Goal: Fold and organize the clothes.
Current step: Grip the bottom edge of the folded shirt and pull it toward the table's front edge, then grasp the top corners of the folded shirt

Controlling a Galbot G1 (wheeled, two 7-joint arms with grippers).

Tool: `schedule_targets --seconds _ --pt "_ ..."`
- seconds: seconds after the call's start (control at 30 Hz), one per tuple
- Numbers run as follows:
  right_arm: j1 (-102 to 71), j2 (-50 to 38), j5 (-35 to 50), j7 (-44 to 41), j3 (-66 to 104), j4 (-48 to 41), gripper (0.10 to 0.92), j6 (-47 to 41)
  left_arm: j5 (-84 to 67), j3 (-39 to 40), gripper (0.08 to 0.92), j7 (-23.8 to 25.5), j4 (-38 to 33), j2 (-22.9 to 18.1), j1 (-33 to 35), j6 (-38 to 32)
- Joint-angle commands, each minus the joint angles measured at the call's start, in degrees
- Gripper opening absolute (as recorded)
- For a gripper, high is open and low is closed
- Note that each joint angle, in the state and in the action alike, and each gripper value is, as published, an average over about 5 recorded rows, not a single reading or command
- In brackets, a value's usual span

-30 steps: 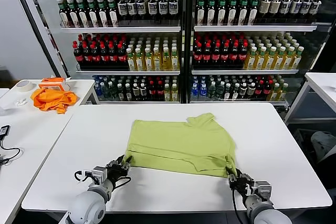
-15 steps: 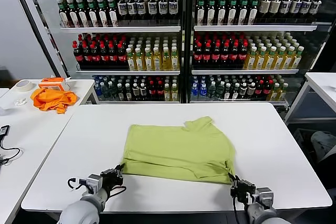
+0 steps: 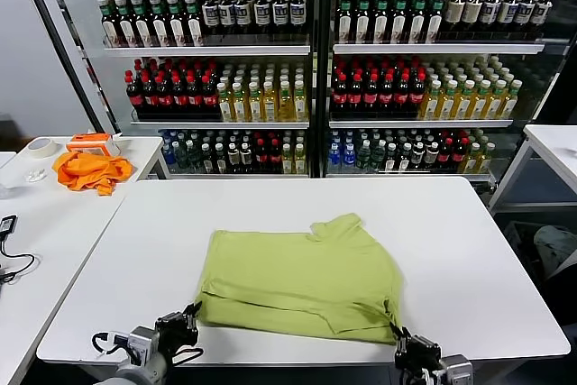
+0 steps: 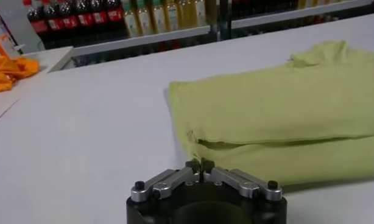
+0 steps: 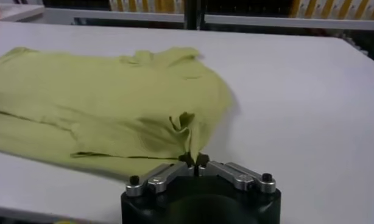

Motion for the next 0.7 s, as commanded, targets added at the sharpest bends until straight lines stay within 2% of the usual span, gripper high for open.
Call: schedule_targets --seconds 0.03,0.33,0.5,0.7 --pt "-2.2 -0.2 -1.3 0.1 1.2 2.3 0.188 -0.2 0.8 -3.0 0.113 0.7 -3.5 1.6 3.4 1.3" --pt "0.5 -2.0 3.4 0.6 7.9 7.7 0.448 -3.0 -2.6 -4.7 0.364 1.3 -5.5 2.0 -0.9 1.1" --pt "11.2 -3.0 8.2 1.7 7.1 5.6 0.587 -5.5 -4.2 -1.4 0.502 3.1 1.1 1.9 -9.9 -1.7" --pt "28.4 -2.2 10.5 2.5 -1.6 -4.7 0.75 -6.9 -2.2 4.2 0.676 5.6 11.5 -0.3 -21.1 -4.0"
